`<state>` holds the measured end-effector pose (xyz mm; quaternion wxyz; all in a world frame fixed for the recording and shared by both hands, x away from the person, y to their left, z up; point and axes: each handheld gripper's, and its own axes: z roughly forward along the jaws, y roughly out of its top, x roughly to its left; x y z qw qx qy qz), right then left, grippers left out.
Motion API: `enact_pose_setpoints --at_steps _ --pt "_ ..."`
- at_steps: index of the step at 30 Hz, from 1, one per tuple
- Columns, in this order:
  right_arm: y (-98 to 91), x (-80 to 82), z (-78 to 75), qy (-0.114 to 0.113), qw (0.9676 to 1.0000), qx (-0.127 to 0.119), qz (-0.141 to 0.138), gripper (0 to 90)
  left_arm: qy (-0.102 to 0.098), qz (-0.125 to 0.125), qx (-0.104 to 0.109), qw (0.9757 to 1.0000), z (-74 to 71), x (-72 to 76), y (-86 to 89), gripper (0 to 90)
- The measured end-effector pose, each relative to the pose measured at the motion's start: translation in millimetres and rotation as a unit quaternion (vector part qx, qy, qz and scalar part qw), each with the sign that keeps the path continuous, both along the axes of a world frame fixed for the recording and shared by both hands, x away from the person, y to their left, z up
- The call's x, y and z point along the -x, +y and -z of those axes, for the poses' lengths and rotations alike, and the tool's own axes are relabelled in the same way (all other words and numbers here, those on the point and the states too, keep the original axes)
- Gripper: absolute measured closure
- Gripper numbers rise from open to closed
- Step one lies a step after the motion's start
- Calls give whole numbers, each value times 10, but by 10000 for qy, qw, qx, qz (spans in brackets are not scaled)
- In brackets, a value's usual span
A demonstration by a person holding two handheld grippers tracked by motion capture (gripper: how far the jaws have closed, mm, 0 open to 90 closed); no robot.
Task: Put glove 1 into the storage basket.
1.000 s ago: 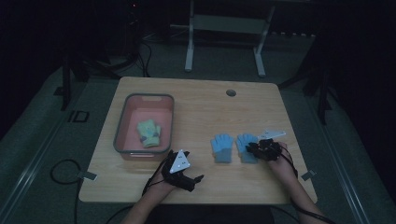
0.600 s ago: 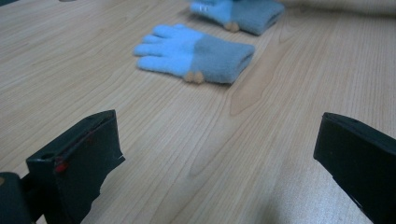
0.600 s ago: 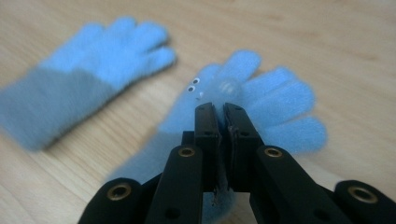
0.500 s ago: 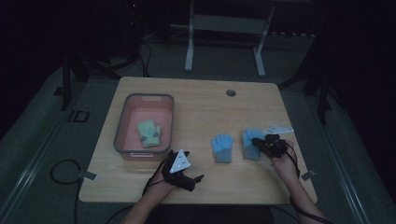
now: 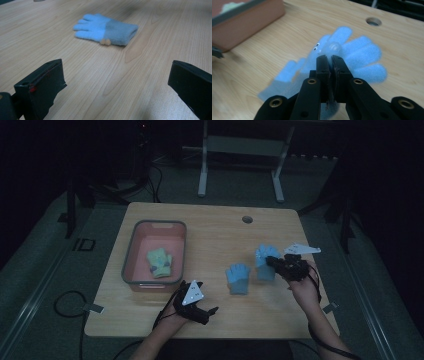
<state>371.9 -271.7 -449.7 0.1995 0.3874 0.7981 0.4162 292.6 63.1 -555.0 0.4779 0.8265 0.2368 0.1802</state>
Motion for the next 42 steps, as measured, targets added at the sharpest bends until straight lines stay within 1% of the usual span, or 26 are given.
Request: enact_pose_setpoints --at_steps 3,7,9,12,13,17,19,21,23,24,25,28,30,33,34,36,39,41,42 --pt "130 6 -50 -23 9999 -26 -159 851 -60 -24 8 10000 -1 0 4 5" --pt "295 13 -87 -15 9994 -91 -343 851 -63 -21 75 9999 -1 -8 11 5" --pt "371 18 -88 -12 9990 -125 -435 851 -82 1 79 9999 0 -6 6 5" --pt "473 14 -54 51 9984 -140 -548 850 -83 29 67 9999 -1 1 -4 5" --pt "499 8 -33 110 9981 -162 -577 850 -79 41 58 9999 -2 3 -6 5" --pt "601 3 71 232 9973 -131 -680 850 -76 48 49 9999 -3 0 -5 5" --pt "636 1 123 283 9971 -100 -702 849 -41 31 61 10000 -1 -3 -2 5" --pt "665 -14 201 370 9967 -44 -723 849 -42 36 55 10000 -2 -2 -1 5" --pt "687 -32 296 466 9962 65 -729 849 -41 44 55 10000 -1 4 -4 5" --pt "694 -47 359 552 9957 99 -740 848 -47 49 46 10000 -2 5 -4 5" --pt "698 -57 397 605 9954 118 -739 847 -39 42 71 10000 0 6 -5 5" --pt "708 -100 541 782 9943 176 -701 846 -32 44 46 10000 -1 4 -4 5" --pt "721 -119 625 859 9938 246 -665 845 -9 40 49 10000 -1 3 -3 5" --pt "731 -156 734 952 9928 360 -635 840 -16 4 -17 10000 9 1 -4 5" --pt "731 -156 734 952 9928 360 -635 840 -16 4 -17 10000 9 1 -4 5" --pt "715 -202 805 1020 9921 391 -624 829 -53 -32 -7 10000 5 0 3 5" --pt "712 -227 822 1038 9918 428 -609 807 -48 -91 54 9999 -4 -8 15 5" --pt "710 -222 809 1036 9918 433 -602 755 -45 -136 105 9998 -14 -13 25 5" --pt "704 -213 791 996 9922 434 -607 726 -67 -174 129 9997 -19 -13 31 5"
